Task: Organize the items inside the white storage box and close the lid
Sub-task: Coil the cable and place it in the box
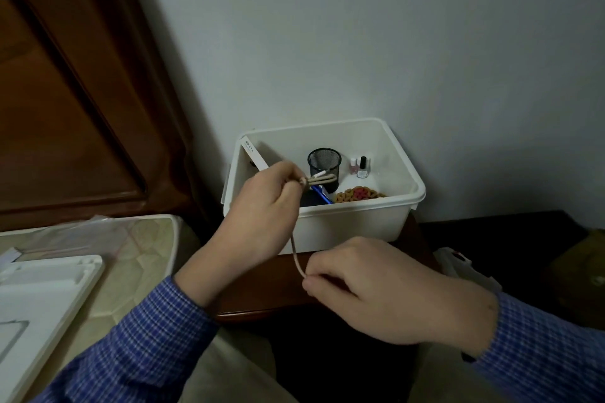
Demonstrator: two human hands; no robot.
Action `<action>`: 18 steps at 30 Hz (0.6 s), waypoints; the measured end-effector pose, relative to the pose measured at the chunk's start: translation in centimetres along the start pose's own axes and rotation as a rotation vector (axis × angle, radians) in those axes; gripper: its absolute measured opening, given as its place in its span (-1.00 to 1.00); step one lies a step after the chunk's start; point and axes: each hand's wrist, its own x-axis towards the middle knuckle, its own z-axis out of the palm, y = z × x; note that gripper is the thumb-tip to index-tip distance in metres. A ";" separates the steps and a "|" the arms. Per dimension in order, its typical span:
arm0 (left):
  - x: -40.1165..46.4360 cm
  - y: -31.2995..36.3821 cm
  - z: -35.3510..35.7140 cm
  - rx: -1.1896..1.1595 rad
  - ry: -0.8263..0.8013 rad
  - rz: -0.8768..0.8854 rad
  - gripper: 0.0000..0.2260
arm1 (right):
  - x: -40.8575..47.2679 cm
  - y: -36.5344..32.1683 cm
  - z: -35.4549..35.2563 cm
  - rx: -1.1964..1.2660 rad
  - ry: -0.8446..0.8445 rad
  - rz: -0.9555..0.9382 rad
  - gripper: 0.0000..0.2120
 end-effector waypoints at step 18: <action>-3.7 3.2 -0.7 -0.301 -0.338 0.348 -0.72 | 1.8 4.5 -7.2 0.234 0.539 -0.021 -0.81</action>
